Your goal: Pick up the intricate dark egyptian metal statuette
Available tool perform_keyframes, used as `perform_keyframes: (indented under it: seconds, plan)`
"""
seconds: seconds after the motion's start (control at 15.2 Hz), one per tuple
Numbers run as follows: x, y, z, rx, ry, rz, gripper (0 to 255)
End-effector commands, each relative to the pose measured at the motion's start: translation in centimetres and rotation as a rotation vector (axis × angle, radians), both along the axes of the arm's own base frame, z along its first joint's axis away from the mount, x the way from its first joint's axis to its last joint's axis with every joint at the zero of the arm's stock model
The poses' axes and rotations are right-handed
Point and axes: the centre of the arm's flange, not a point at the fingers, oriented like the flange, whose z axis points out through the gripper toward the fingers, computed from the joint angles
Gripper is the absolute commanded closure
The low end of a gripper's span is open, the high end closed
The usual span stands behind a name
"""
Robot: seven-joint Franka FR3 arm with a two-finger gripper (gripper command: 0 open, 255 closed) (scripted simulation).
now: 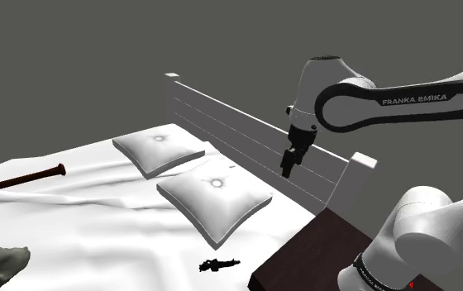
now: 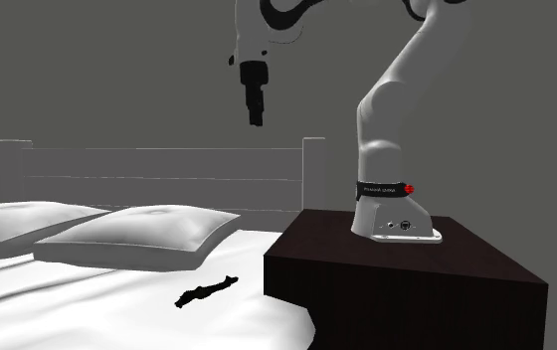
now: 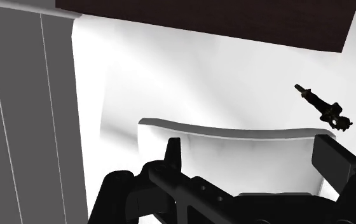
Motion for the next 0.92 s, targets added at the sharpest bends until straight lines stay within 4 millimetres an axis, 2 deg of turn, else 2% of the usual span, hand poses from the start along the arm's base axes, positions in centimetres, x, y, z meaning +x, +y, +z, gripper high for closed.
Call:
perform_keyframes:
  seconds: [0.0,0.86]
  plan:
    - [0.5,1.3,-1.9,0.004,-0.001,0.022,0]
    - [2.7,10.9,-15.8,0.021,0.01,0.164,0]
